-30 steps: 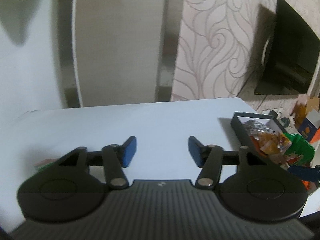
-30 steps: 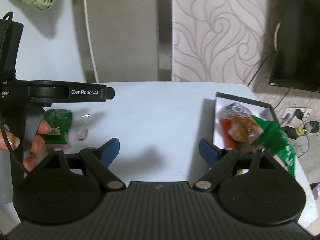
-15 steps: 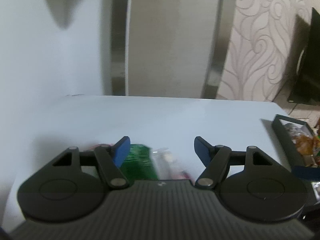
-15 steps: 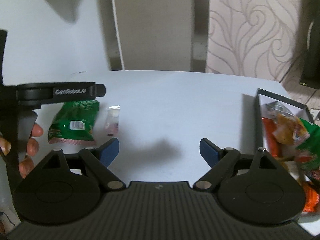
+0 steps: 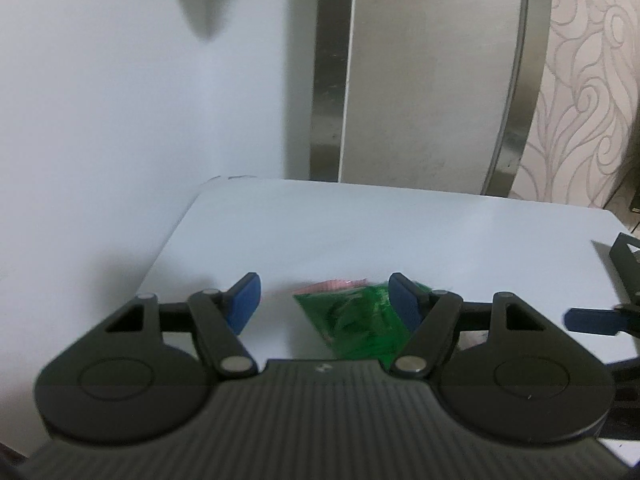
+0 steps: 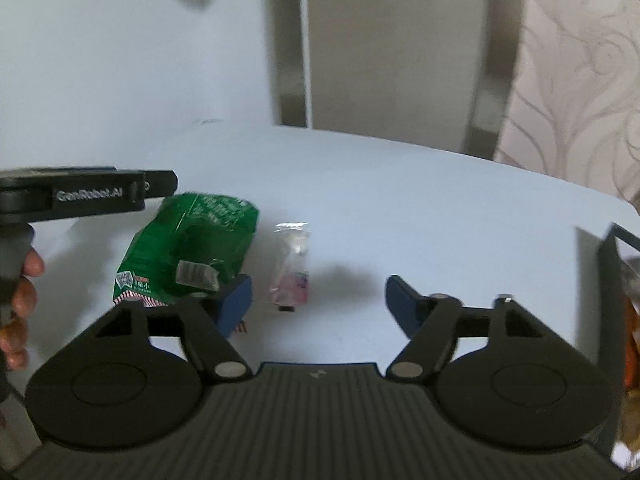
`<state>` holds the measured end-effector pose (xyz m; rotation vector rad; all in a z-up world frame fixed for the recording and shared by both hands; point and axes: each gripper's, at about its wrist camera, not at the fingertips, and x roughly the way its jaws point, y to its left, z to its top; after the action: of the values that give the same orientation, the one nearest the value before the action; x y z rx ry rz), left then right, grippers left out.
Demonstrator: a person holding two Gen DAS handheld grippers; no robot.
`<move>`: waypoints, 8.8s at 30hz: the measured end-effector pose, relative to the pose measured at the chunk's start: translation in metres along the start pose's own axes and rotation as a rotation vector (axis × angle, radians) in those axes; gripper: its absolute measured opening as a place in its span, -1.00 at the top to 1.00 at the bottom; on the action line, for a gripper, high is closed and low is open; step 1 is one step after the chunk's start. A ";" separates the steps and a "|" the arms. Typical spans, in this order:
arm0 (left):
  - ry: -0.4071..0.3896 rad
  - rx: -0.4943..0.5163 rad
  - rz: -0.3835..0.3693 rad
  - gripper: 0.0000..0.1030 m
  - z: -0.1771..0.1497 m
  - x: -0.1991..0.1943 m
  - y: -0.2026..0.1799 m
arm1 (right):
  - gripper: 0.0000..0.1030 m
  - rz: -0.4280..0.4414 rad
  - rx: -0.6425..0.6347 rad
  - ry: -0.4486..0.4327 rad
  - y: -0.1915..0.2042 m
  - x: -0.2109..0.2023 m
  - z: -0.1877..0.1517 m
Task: Organize snacks
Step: 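Close right gripper on clear pink candy stick while left gripper grasps green striped chip bag, then lift candy stick with right gripper while left gripper lifts green chip bag, then carry candy stick and green chip bag over the black box, then open right gripper dropping candy stick while left gripper releases chip bag into box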
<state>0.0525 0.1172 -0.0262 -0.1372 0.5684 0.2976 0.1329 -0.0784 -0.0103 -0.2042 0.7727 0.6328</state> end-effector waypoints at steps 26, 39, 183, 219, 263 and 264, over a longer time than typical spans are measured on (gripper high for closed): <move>0.010 -0.006 0.024 -0.41 -0.006 -0.011 0.003 | 0.34 0.036 -0.137 0.124 0.014 0.068 0.007; 0.087 0.017 -0.066 -0.60 -0.014 0.015 -0.021 | 0.40 -0.008 -0.055 0.125 -0.019 0.022 -0.034; 0.075 0.418 -0.705 0.10 -0.008 0.015 -0.332 | 0.65 -0.397 0.348 -0.033 -0.171 -0.178 -0.109; 0.082 0.488 -0.738 -0.28 -0.023 0.034 -0.367 | 0.64 -0.358 0.308 0.063 -0.217 -0.116 -0.096; 0.071 0.602 -0.693 -0.38 -0.052 0.006 -0.312 | -0.35 -0.435 0.410 0.030 -0.186 -0.122 -0.100; 0.070 0.605 -0.692 -0.38 -0.053 0.005 -0.310 | -0.35 -0.437 0.411 0.029 -0.182 -0.123 -0.103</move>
<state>0.1268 -0.1867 -0.0593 0.2430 0.6239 -0.5548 0.1151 -0.3202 -0.0058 -0.0009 0.8364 0.0523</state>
